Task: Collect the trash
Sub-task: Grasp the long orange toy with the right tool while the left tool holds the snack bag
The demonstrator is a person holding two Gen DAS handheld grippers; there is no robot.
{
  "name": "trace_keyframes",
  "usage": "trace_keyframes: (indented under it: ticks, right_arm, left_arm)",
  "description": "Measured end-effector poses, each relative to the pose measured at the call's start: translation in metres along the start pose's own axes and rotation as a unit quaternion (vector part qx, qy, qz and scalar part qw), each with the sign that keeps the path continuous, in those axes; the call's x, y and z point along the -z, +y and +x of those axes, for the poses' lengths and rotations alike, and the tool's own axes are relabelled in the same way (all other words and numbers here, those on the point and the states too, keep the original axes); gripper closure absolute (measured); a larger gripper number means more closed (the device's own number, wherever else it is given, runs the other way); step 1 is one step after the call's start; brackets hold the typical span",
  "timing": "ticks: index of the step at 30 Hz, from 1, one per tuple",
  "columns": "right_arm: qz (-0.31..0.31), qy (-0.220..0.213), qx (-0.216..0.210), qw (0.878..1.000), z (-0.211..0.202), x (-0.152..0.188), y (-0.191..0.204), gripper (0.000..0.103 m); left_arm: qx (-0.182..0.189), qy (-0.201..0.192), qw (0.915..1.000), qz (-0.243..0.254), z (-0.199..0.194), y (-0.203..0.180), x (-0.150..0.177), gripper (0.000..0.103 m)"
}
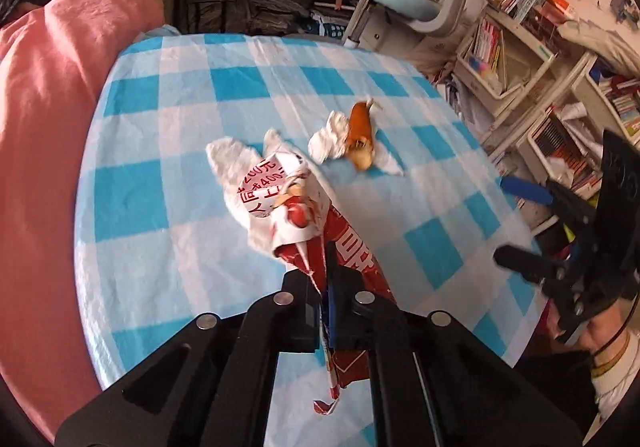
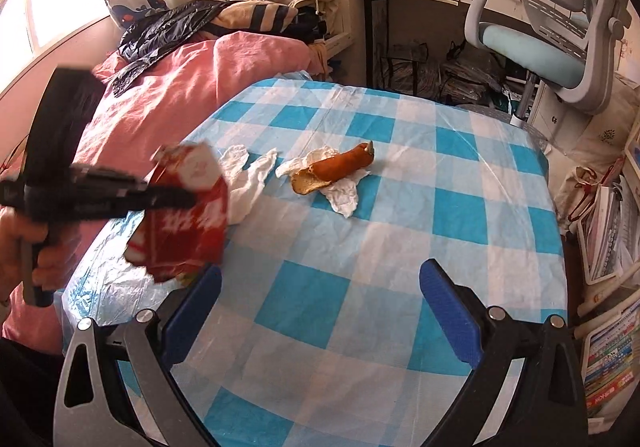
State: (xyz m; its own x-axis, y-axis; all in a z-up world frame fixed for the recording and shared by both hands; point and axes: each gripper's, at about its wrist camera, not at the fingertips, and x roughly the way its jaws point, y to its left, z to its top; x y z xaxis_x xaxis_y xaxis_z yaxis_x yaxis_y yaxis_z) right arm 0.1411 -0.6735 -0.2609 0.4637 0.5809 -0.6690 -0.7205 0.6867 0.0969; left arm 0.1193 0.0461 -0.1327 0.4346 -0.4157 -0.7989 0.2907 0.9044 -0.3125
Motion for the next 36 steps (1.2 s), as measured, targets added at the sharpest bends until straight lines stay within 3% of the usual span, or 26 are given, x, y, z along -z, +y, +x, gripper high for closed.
trace_keyframes:
  ticks: [4, 7, 8, 9, 11, 12, 13, 15, 24, 31, 36]
  right_arm:
    - [0.007, -0.002, -0.007, 1.000, 0.004, -0.003, 0.003, 0.008]
    - [0.023, -0.006, -0.017, 1.000, 0.008, -0.007, 0.002, 0.008]
    - [0.028, -0.006, -0.020, 0.999, 0.010, -0.009, 0.002, 0.008]
    - [0.033, -0.007, -0.024, 0.999, 0.013, -0.010, 0.001, 0.008]
    - [0.042, -0.009, -0.029, 0.999, 0.017, -0.013, 0.001, 0.008]
    - [0.045, -0.013, -0.031, 0.998, 0.019, -0.015, 0.001, 0.008]
    - [0.047, -0.017, -0.032, 0.998, 0.020, -0.017, 0.001, 0.011]
    - [0.053, -0.025, -0.033, 0.998, 0.023, -0.023, -0.001, 0.016]
    - [0.099, -0.017, -0.054, 0.993, 0.067, -0.048, -0.016, 0.038]
    - [0.154, -0.005, -0.029, 0.988, 0.102, -0.064, -0.039, 0.043]
    - [0.154, 0.001, -0.024, 0.988, 0.114, -0.065, -0.048, 0.056]
  left_arm:
    - [0.005, -0.003, 0.9998, -0.017, -0.018, 0.009, 0.020, 0.092]
    - [-0.018, 0.000, 0.9990, -0.040, -0.019, 0.012, 0.023, 0.056]
    - [-0.031, 0.000, 0.9985, -0.044, -0.017, 0.010, 0.025, 0.047]
    - [-0.042, 0.004, 0.9982, -0.043, -0.014, 0.009, 0.025, 0.047]
    - [-0.068, 0.016, 0.9966, -0.043, -0.005, 0.005, 0.025, 0.049]
    - [-0.073, 0.015, 0.9960, -0.048, -0.002, 0.003, 0.026, 0.071]
    - [-0.070, 0.020, 0.9959, -0.054, -0.001, 0.002, 0.027, 0.085]
    - [-0.078, 0.016, 0.9950, -0.060, -0.009, -0.002, 0.025, 0.098]
    - [-0.095, -0.058, 0.9903, -0.084, -0.084, -0.021, 0.036, 0.100]
    - [-0.124, -0.010, 0.9914, -0.041, -0.057, -0.011, 0.037, 0.100]
    - [-0.125, -0.006, 0.9913, -0.042, -0.053, 0.000, 0.035, 0.100]
